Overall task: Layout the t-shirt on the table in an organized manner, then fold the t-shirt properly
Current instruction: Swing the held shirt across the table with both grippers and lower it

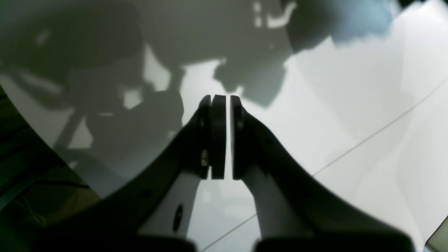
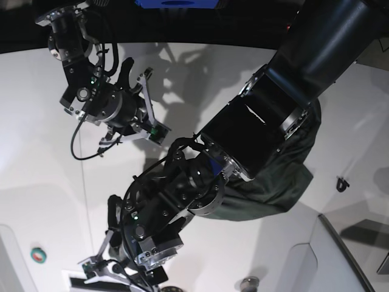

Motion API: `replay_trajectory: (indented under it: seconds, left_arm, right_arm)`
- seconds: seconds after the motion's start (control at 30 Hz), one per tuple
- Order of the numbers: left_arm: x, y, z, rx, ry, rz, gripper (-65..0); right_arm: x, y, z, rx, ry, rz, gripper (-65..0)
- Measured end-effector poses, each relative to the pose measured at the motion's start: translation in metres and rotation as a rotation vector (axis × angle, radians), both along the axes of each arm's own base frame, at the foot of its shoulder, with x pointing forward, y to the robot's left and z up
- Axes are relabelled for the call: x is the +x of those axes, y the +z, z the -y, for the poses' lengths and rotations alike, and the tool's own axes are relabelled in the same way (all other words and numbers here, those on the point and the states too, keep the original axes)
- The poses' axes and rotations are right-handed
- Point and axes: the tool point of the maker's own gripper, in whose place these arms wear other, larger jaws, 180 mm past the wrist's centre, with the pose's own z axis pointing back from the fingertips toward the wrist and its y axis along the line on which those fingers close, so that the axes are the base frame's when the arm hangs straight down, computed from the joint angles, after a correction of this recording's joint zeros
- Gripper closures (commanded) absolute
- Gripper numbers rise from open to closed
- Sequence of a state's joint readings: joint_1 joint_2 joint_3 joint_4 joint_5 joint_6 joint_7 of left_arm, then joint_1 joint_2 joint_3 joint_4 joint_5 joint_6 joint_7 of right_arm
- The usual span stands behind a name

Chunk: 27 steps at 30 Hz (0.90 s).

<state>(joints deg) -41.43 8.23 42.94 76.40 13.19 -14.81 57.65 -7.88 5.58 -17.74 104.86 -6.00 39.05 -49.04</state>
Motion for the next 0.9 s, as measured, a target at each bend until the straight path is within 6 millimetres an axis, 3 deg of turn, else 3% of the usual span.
replay_trajectory:
  seconds: [0.23, 0.4, 0.5, 0.57, 0.67, 0.83, 0.9]
  left_arm:
    - [-0.013, -0.01, 0.014, -0.008, -0.097, -0.082, -33.1]
    - [-0.003, -0.009, -0.008, 0.017, -0.057, -0.06, -51.5]
    - [0.014, -0.018, -0.059, 0.046, 0.065, -0.037, -55.6]
    - [0.015, -0.037, -0.107, 0.071, 0.169, -0.056, -55.6]
    - [-0.008, -0.076, -0.182, 0.128, 0.309, -0.122, -55.6]
    - [-0.059, -0.098, -0.227, 0.125, 0.338, -0.14, -55.0]
    - [-0.086, -0.111, -0.25, 0.115, 0.372, -0.167, -47.1]
  right_arm:
    - [-0.003, -0.001, -0.005, 0.01, -0.004, -0.01, -1.7]
    - [-0.003, 0.001, -0.01, 0.032, 0.001, -0.008, -1.7]
    - [0.0, 0.002, -0.006, 0.023, -0.007, -0.002, -1.8]
    - [0.008, 0.007, -0.006, 0.043, -0.019, 0.026, -3.8]
    - [0.031, 0.02, 0.002, 0.136, -0.154, 0.083, -13.2]
    - [0.065, -0.001, 0.022, 0.179, -0.3, 0.037, -43.1]
    - [0.072, -0.012, 0.026, 0.183, -0.329, 0.0, -47.4]
